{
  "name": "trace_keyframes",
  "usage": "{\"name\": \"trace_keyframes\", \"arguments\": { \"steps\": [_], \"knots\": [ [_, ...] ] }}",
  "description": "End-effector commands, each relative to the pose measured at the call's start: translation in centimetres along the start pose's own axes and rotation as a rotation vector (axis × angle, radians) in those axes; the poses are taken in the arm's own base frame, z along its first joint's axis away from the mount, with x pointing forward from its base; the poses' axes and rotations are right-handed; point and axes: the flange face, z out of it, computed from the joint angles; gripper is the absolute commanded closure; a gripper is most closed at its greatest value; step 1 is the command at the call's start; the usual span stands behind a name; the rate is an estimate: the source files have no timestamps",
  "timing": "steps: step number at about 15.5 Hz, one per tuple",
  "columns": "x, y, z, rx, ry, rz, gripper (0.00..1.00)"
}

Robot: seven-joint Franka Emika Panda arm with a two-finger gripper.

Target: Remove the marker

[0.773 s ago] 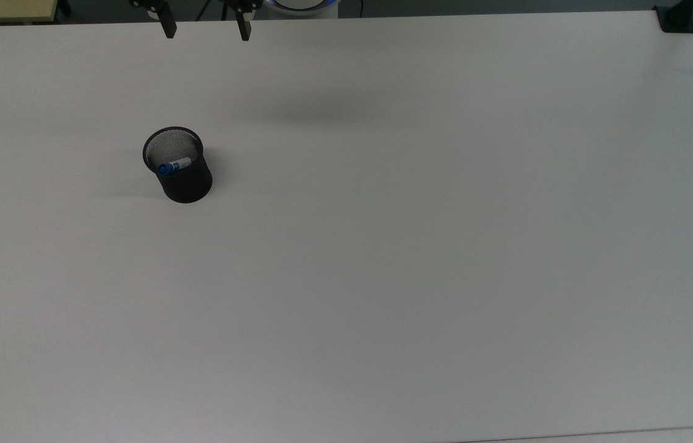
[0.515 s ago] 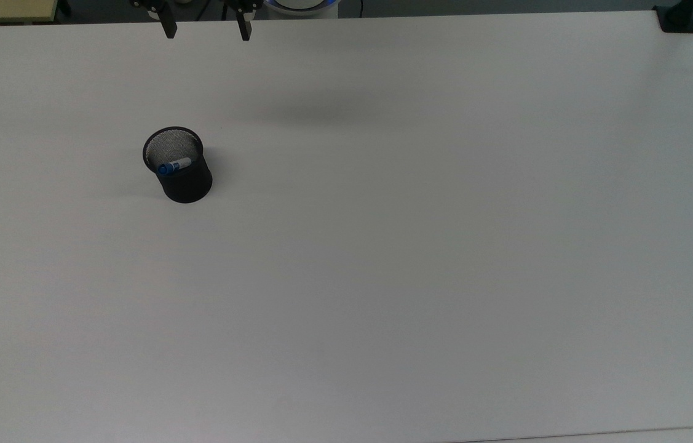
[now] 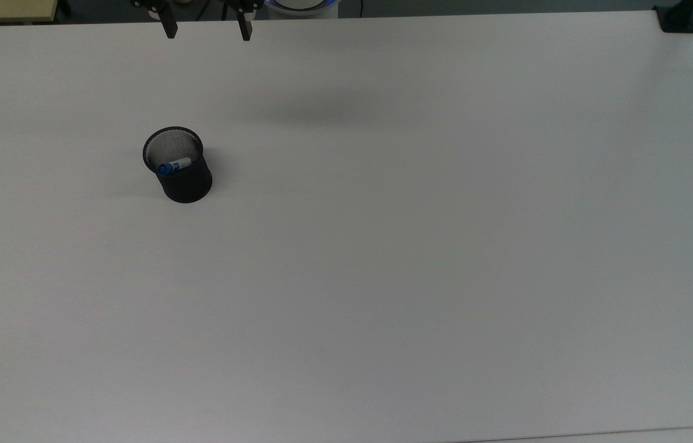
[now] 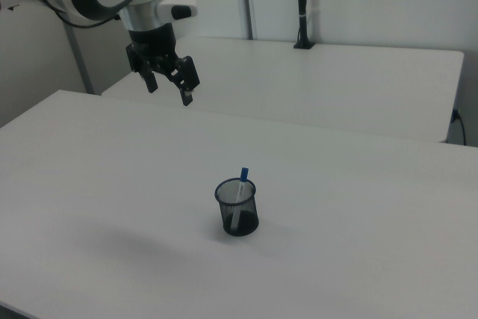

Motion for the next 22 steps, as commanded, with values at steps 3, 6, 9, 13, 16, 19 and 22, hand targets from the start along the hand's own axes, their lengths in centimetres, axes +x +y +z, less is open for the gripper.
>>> {"name": "trace_keyframes", "arguments": {
  "steps": [3,6,9,13,16,19,22],
  "knots": [
    [-0.1,0.3,-0.6,-0.020,-0.001,-0.004,0.00],
    [-0.3,2.8,-0.3,-0.051,-0.021,-0.145,0.00],
    [-0.2,4.9,0.8,-0.084,-0.048,-0.257,0.00],
    [0.1,6.8,3.6,-0.164,-0.043,-0.263,0.00],
    [0.4,8.6,6.9,-0.183,0.035,-0.228,0.00],
    [1.4,9.3,11.1,-0.187,0.076,-0.206,0.00],
    [2.2,9.7,15.5,-0.186,0.112,-0.147,0.01]
  ]
}}
